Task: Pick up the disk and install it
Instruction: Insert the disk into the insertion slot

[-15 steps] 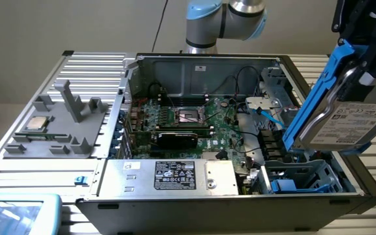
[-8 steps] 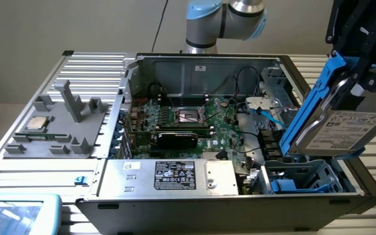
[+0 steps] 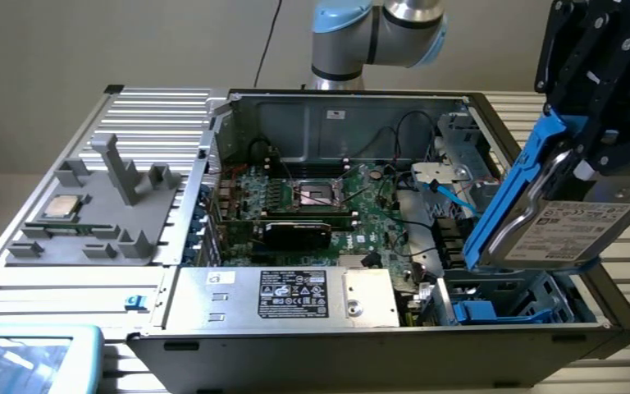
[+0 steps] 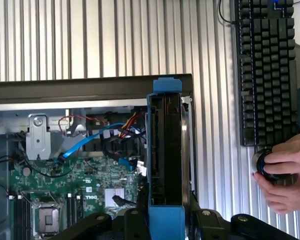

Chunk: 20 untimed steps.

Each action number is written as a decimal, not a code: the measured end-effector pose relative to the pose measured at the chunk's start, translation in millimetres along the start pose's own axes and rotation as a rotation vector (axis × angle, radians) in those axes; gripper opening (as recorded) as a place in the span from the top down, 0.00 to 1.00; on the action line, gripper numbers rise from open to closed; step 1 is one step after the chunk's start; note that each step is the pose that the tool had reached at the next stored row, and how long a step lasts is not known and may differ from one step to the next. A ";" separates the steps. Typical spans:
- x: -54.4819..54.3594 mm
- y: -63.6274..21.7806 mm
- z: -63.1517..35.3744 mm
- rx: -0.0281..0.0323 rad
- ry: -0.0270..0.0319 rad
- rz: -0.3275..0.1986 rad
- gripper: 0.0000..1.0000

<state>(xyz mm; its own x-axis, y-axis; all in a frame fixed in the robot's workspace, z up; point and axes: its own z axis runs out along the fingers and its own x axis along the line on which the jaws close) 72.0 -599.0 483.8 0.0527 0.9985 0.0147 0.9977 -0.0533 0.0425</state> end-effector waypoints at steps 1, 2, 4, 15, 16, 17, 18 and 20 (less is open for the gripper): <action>0.0 -0.1 1.8 0.0000 -0.0001 -0.001 0.63; -0.1 -0.2 3.6 0.0001 0.0000 -0.002 0.63; -0.1 -0.3 7.2 0.0001 0.0002 -0.005 0.63; -1.5 -1.1 27.2 0.0025 0.0010 -0.026 0.63; -1.9 -1.2 29.0 0.0036 0.0009 -0.027 0.63; -2.2 -1.2 30.8 0.0048 0.0009 -0.028 0.63; -2.4 -1.3 32.3 0.0065 0.0010 -0.028 0.63; -2.4 -1.3 32.4 0.0069 0.0009 -0.029 0.63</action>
<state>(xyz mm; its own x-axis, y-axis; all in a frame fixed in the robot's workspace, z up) 71.9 -600.9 451.4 0.0241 0.9996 0.0145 0.9990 -0.0247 0.0361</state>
